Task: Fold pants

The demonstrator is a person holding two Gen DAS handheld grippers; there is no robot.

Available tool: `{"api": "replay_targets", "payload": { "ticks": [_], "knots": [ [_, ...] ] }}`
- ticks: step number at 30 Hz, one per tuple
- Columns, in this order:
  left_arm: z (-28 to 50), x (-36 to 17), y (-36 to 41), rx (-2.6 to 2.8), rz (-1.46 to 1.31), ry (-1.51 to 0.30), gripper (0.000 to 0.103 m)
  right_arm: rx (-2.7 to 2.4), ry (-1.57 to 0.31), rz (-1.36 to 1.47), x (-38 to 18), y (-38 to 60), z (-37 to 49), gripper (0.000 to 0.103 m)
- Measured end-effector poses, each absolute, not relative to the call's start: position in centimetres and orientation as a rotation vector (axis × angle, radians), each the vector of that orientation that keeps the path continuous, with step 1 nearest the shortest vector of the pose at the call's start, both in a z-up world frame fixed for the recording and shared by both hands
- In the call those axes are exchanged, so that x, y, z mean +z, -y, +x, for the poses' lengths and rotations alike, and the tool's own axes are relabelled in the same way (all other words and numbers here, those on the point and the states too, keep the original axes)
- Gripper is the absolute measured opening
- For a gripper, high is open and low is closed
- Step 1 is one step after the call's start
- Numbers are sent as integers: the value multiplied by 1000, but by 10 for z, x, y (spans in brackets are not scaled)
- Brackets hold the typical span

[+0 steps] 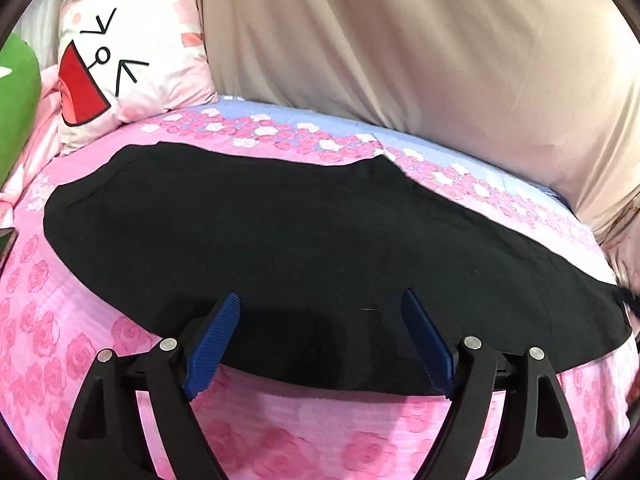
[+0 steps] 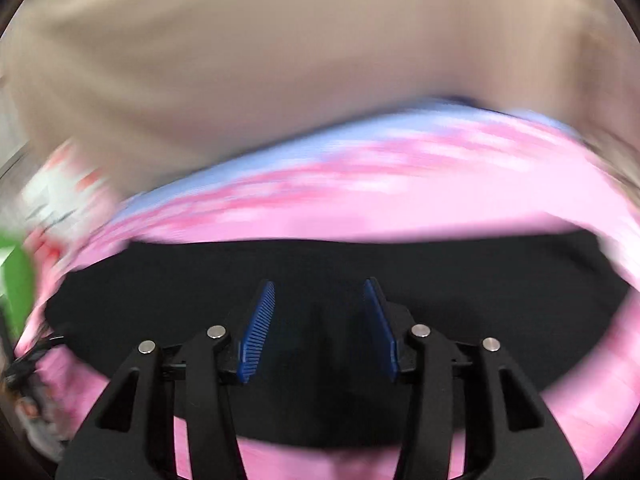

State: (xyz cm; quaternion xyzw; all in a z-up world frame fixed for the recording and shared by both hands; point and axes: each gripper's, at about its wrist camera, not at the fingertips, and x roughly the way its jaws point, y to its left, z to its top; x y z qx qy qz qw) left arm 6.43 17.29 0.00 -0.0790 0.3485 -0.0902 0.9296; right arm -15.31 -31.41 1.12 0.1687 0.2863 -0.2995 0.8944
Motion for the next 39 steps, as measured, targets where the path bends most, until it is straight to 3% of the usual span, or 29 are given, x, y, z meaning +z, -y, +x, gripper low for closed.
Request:
{"api": "replay_targets", "payload": {
  "ticks": [5,7,12,14,16,18,23,28,33,35,36,38,39],
  "knots": [
    [59,0,-141,-298,-325,-728,81,-740,-544,616,1,400,-262,56],
    [62,-3,-124,-302,-337,-749,81,-658,-540,724,-11,423,-267,69],
    [61,-4,-93,-263,-226,-747,81,-594,-544,736,-21,447,-242,76],
    [58,-4,-88,-264,-194,-738,82,-575,-553,720,-24,452,-225,63],
    [58,-4,-85,-262,-171,-740,83,-568,-567,690,-24,451,-207,26],
    [58,-5,-82,-261,-155,-740,83,-582,-538,652,-17,442,-201,19],
    [58,-5,-79,-273,-128,-747,83,-416,-386,584,38,384,-182,13],
    [57,-5,-83,-292,-148,-738,83,-114,-420,418,77,266,-77,13],
    [54,-3,-92,-310,-191,-722,83,85,-757,260,-8,142,41,14],
    [52,-2,-98,-319,-210,-717,84,38,-822,155,-33,115,45,14],
    [52,-2,-103,-328,-232,-717,84,-18,-804,96,-36,110,35,16],
    [53,-3,-112,-342,-285,-719,84,-150,-743,4,-27,114,9,44],
    [55,-4,-115,-345,-308,-725,84,-241,-695,-50,-18,121,-10,73]
  ]
}}
